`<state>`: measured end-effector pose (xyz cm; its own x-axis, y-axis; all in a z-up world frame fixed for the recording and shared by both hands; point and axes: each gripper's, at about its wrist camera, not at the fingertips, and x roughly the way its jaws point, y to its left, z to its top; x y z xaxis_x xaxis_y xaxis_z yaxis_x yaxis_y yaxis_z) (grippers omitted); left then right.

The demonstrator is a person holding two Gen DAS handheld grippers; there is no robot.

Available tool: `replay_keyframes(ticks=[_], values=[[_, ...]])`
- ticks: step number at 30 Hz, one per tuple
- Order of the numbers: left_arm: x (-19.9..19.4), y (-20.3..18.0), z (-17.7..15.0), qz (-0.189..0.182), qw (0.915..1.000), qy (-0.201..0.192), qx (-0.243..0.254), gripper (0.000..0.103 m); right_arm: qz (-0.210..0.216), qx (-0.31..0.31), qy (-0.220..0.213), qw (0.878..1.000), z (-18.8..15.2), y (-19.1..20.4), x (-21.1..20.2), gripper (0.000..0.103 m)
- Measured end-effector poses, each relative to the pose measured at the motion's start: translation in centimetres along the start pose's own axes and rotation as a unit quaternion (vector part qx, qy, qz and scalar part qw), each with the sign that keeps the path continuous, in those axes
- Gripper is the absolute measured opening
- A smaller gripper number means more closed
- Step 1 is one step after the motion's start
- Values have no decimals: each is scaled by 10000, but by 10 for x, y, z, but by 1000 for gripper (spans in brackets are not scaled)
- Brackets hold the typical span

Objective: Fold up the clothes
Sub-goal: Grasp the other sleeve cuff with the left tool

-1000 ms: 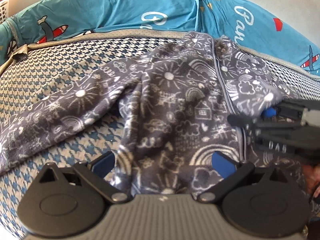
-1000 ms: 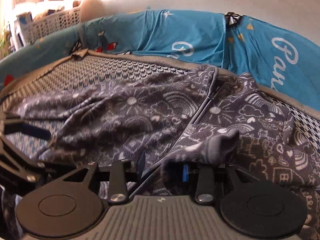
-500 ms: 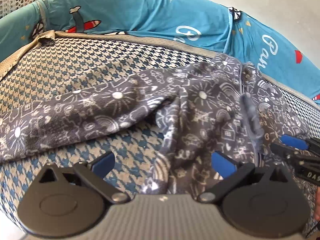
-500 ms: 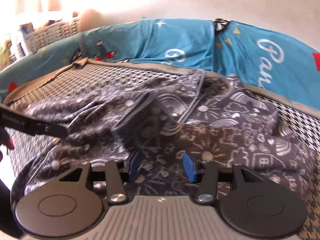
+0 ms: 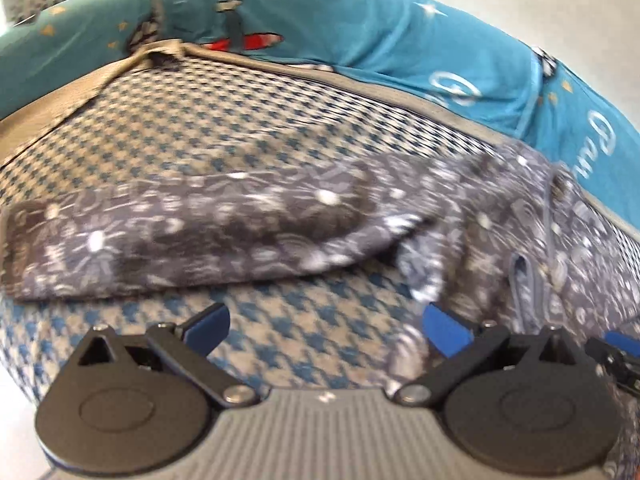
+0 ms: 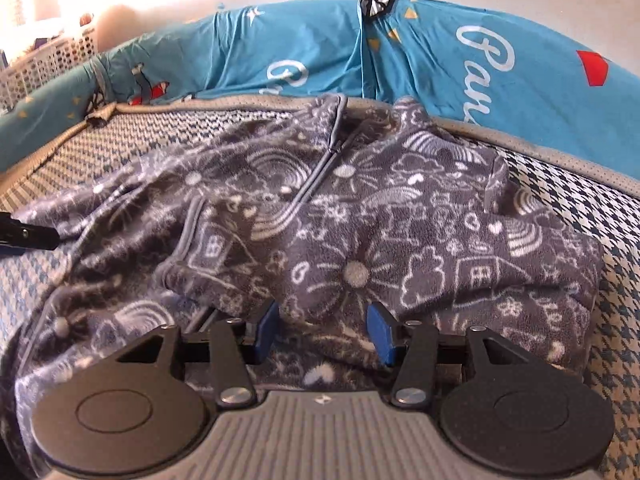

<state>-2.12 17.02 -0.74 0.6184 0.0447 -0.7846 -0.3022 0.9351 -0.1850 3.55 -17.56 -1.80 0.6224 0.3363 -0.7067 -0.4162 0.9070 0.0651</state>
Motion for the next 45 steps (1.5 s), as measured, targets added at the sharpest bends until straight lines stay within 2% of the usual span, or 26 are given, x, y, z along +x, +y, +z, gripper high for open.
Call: replay_keyframes(ticks=[6, 9, 13, 16, 19, 22, 28, 33, 37, 39, 41, 42, 44, 45], values=[[-6, 54, 5, 344, 9964, -63, -767, 103, 106, 136, -175, 9997, 6, 7, -7, 48], [-11, 75, 5, 737, 9925, -123, -968, 103, 178, 172, -275, 9993, 7, 13, -10, 48], [-14, 106, 5, 1113, 9841, -141, -1375, 103, 258, 219, -62, 9994, 5, 21, -4, 48], [-22, 133, 5, 1159, 9769, -310, -1766, 103, 304, 253, -20, 9992, 3, 25, -3, 48], [-24, 154, 5, 1191, 9733, -362, -1929, 103, 368, 258, -2, 9990, 2, 28, -4, 48], [-26, 173, 3, 1043, 9691, -388, -2203, 103, 319, 216, 60, 9992, 1, 31, -2, 48], [-29, 203, -3, 418, 9566, -517, -2838, 103, 263, 215, 112, 9994, 2, 33, 2, 48], [-31, 208, -5, 289, 9534, -663, -2930, 101, 233, 161, 125, 9995, 3, 35, 3, 48], [-37, 218, -8, -146, 9427, -922, -3203, 85, 227, 136, 135, 9996, 3, 36, 5, 48], [-38, 219, -9, -247, 9405, -1005, -3235, 82, 224, 122, 137, 9996, 3, 37, 5, 48], [-35, 225, -13, -480, 9333, -995, -3417, 80, 223, 116, 137, 9996, 3, 37, 7, 48], [-36, 227, -15, -457, 9305, -974, -3502, 77, 224, 119, 137, 9996, 3, 37, 7, 48], [-36, 232, -20, -412, 9246, -931, -3670, 63, 227, 125, 139, 9996, 3, 38, 8, 48], [-39, 233, -22, -350, 9228, -977, -3710, 60, 225, 125, 140, 9996, 4, 38, 9, 48]])
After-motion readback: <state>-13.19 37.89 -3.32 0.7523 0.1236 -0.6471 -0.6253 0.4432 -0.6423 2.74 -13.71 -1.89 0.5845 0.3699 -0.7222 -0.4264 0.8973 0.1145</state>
